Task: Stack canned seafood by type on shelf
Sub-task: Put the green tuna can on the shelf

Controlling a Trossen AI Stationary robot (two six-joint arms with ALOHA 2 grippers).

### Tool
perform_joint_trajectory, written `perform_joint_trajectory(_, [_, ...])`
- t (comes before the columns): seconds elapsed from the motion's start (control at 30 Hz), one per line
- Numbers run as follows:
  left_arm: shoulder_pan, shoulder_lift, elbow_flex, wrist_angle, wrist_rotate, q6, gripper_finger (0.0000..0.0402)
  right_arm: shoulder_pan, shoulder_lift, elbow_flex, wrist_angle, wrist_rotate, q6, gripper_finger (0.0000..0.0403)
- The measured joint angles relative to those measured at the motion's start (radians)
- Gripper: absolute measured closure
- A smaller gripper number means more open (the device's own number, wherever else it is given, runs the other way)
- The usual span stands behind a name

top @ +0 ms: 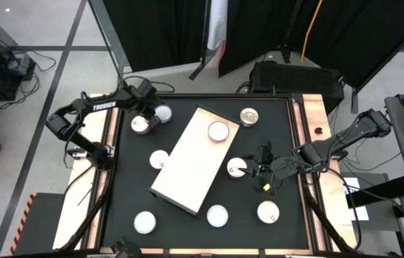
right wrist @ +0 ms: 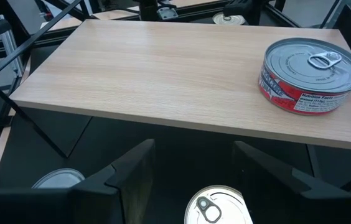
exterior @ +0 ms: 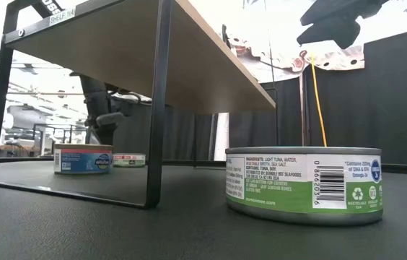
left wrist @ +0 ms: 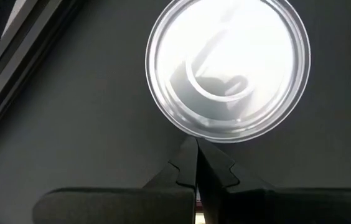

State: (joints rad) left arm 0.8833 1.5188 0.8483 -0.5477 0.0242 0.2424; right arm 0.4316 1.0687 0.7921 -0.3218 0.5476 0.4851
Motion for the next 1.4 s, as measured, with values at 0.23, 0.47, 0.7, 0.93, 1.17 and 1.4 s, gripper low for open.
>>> perform_joint_trajectory(0.23, [0.000,-0.001,0.027,-0.027,-0.002,0.005,0.0400,0.000,0.000,0.000,0.000,0.000,0.000,0.0193])
perform_joint_trajectory(0.47, [0.000,-0.001,0.027,-0.019,-0.004,0.026,0.0400,0.000,0.000,0.000,-0.001,0.000,0.000,0.0193])
perform_joint_trajectory(0.7, [0.000,-0.001,0.017,-0.003,0.000,0.030,0.0400,0.000,0.000,0.000,-0.001,-0.001,0.000,0.0193])
perform_joint_trajectory(0.93, [0.000,-0.001,0.008,-0.005,0.011,0.029,0.0400,0.000,0.000,0.000,-0.001,-0.004,0.000,0.0193])
perform_joint_trajectory(1.17, [0.000,-0.001,0.008,0.006,0.050,0.033,0.0400,0.000,0.000,0.000,-0.002,-0.003,0.000,0.0193])
perform_joint_trajectory(1.4, [0.000,-0.001,0.008,-0.008,0.049,0.033,0.0400,0.000,0.000,0.000,-0.002,-0.003,0.000,0.0193])
